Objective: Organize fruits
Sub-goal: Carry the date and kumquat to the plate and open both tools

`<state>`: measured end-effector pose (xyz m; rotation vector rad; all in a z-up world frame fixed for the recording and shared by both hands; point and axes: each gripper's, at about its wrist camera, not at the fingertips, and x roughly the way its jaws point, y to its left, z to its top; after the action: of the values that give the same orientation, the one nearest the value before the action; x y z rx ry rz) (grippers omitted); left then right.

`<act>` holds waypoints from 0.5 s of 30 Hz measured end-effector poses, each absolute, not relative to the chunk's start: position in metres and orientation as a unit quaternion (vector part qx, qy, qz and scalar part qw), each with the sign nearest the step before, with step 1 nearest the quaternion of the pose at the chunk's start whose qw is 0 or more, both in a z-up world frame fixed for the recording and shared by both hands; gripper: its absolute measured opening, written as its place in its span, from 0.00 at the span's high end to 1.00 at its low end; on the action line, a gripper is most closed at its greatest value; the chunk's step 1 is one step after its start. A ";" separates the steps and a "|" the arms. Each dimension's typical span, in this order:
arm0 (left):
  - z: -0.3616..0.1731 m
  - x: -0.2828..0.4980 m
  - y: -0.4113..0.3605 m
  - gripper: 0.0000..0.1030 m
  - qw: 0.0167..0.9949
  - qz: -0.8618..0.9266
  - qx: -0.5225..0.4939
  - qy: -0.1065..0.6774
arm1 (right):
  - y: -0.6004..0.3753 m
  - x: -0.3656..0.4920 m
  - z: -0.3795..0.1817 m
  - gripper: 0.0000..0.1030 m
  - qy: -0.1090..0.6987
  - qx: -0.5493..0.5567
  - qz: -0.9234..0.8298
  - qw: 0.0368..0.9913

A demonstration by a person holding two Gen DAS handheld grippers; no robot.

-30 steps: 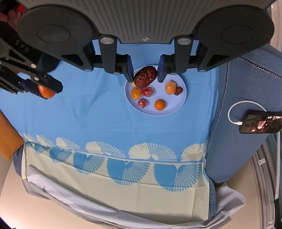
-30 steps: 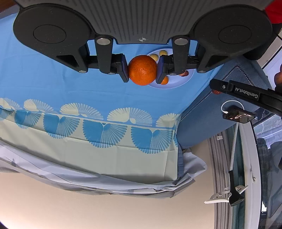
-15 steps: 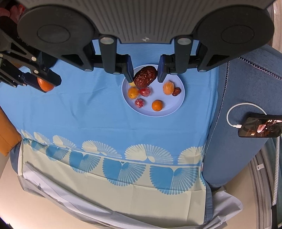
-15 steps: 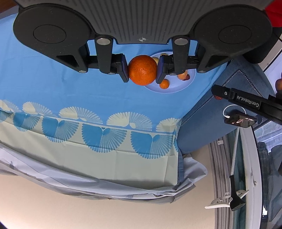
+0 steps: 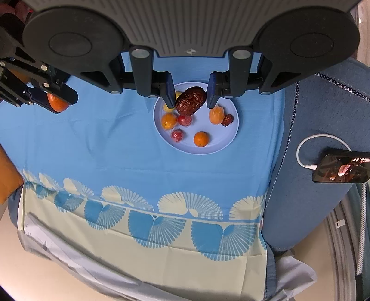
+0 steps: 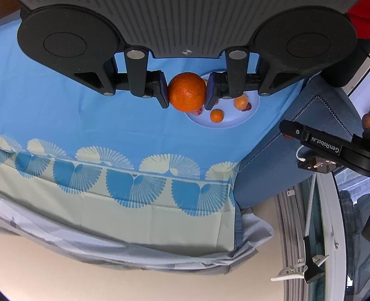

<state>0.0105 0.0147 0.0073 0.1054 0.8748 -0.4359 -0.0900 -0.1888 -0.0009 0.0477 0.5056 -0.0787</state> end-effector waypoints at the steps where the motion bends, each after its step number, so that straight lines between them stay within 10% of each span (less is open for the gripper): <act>1: 0.007 0.013 0.014 0.69 0.881 -0.209 0.050 0.421 | -0.189 -0.088 -0.002 0.67 0.253 0.025 -0.039 0.966; 15: -0.011 0.040 0.016 0.69 0.875 -0.183 0.036 0.447 | -0.192 -0.054 -0.022 0.67 0.279 0.019 -0.020 0.960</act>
<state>0.0398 0.0157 -0.0110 0.0745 0.9343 -0.3826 -0.0539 -0.1924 -0.0221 0.0378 0.5664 -0.0414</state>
